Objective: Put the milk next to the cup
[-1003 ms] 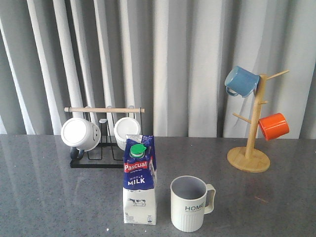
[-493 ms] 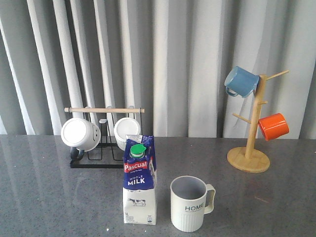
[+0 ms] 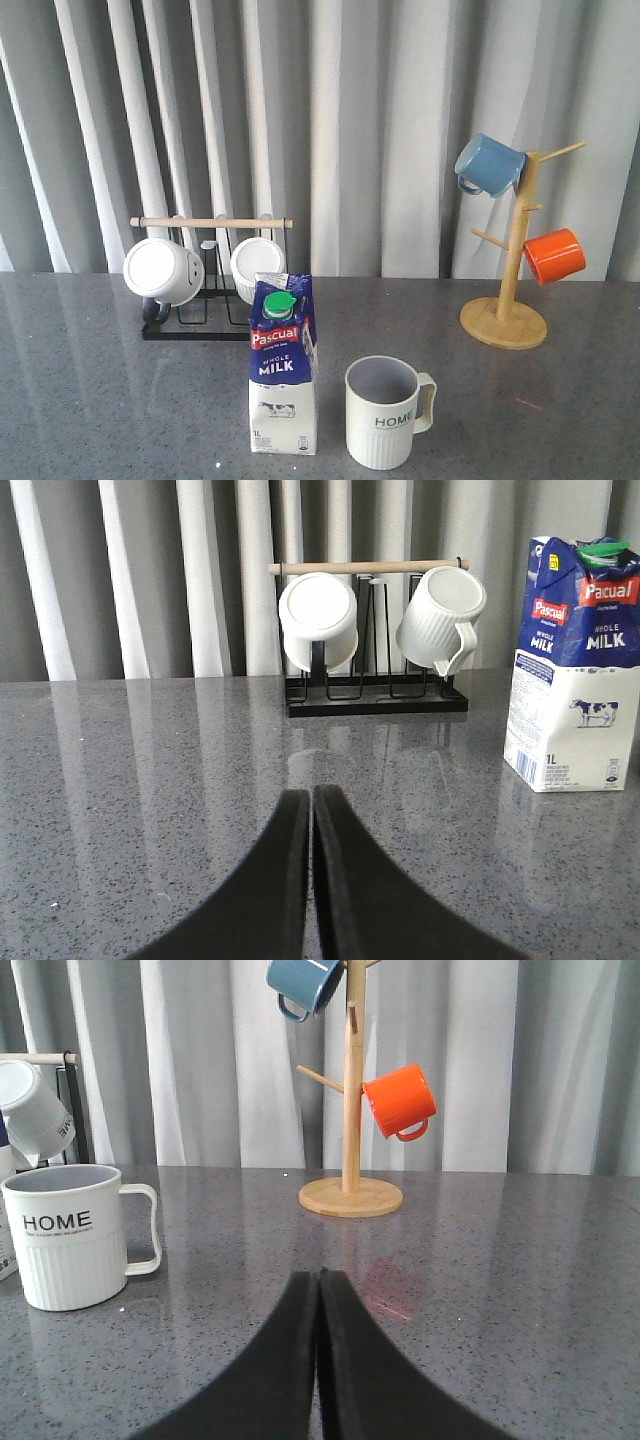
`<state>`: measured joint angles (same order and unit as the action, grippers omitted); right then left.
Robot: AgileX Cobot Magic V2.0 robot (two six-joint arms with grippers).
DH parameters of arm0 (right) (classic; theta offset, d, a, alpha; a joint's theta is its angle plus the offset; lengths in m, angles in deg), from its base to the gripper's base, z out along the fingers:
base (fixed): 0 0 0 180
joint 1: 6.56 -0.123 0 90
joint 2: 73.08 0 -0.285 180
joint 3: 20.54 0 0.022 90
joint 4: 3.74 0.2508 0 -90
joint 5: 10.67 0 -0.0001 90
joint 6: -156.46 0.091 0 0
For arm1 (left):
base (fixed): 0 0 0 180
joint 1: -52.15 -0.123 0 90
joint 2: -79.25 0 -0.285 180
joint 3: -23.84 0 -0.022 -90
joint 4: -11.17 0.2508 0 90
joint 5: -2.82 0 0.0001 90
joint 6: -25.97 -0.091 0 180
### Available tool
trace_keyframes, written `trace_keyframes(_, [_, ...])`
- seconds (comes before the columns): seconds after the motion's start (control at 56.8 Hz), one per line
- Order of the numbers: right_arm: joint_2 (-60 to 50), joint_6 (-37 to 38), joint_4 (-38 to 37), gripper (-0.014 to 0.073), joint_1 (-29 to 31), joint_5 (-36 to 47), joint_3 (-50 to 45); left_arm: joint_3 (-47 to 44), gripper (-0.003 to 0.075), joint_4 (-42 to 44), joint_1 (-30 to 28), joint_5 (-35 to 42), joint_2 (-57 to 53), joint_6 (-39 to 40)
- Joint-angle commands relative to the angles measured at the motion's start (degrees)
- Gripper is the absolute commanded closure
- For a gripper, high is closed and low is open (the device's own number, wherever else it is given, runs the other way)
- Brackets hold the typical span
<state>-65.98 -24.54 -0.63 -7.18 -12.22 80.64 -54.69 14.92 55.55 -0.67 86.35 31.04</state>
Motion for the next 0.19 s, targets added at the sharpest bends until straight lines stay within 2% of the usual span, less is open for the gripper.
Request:
trace_keyframes(0.0, [-0.77,-0.18,-0.69,0.0601,0.24,3.95,-0.57,1.16,0.0727,-0.09,0.07,3.93,-0.68,0.58])
trace_keyframes(0.176, [-0.77,-0.18,-0.69,0.0601,0.24,3.95,-0.57,1.16,0.0727,-0.09,0.07,3.93,-0.68,0.58])
